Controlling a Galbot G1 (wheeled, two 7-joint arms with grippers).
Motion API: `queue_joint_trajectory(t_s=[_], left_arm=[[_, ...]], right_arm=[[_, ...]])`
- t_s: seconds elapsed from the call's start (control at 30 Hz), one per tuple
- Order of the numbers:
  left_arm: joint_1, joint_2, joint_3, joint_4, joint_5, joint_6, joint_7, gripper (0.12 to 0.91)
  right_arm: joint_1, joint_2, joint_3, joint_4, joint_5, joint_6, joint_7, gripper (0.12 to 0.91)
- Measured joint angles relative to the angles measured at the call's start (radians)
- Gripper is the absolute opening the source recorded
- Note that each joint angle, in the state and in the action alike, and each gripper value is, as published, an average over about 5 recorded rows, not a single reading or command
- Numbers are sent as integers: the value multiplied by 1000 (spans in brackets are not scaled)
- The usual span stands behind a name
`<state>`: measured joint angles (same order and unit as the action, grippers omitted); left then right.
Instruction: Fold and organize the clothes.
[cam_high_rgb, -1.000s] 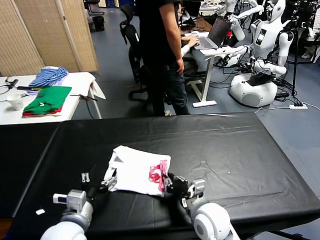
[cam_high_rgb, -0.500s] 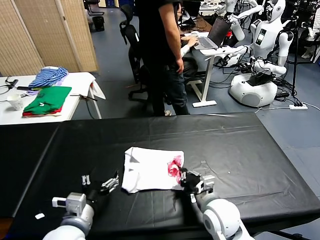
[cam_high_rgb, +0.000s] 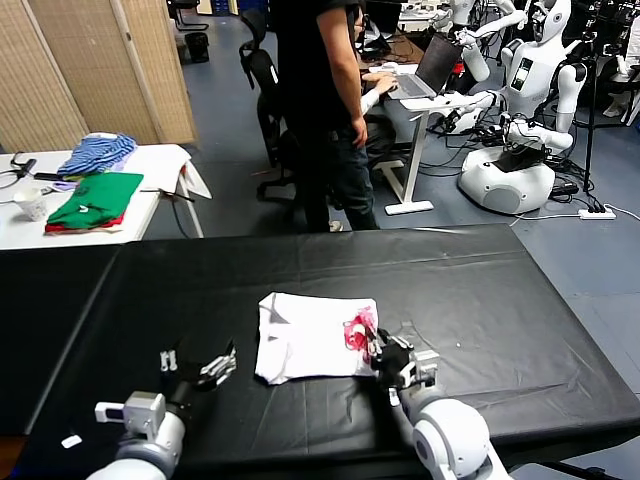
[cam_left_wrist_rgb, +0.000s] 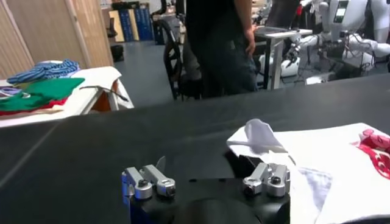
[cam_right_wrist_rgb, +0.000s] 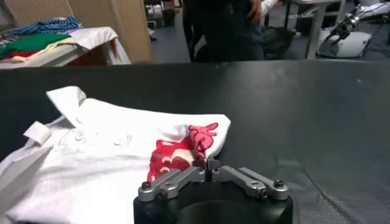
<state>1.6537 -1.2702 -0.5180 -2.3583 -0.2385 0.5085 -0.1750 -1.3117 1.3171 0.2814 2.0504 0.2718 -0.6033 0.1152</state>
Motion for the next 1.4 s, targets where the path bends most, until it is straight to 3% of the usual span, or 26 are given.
queue_joint_trajectory(t_s=[0.23,0.33,0.47,0.77,0.9,0.97,1.23,1.4], left_arm=[[19,-31,-14,-3,2,-98,6,907],[30,-47,-20,-3,11,-138,17,907],[54,-72,-33,0,27,-210,43,907],[118,-132,-34,38,74,-402,117,907],[143,-141,-23,52,85,-480,168,907],[151,-141,-22,58,85,-496,189,907],[125,-149,-5,83,43,-484,227,907],[113,-133,14,84,28,-500,231,907]], right_arm=[[-41,-25,29,47,-106,51,-38,814],[-58,-33,43,67,-125,60,-45,893],[-93,-28,74,101,-133,104,-61,906],[-242,46,187,161,-129,318,-60,907],[-311,73,225,192,-109,387,-58,907],[-336,84,240,207,-109,401,-61,907],[-392,132,266,259,-142,407,-88,907],[-408,162,263,262,-169,418,-90,907]])
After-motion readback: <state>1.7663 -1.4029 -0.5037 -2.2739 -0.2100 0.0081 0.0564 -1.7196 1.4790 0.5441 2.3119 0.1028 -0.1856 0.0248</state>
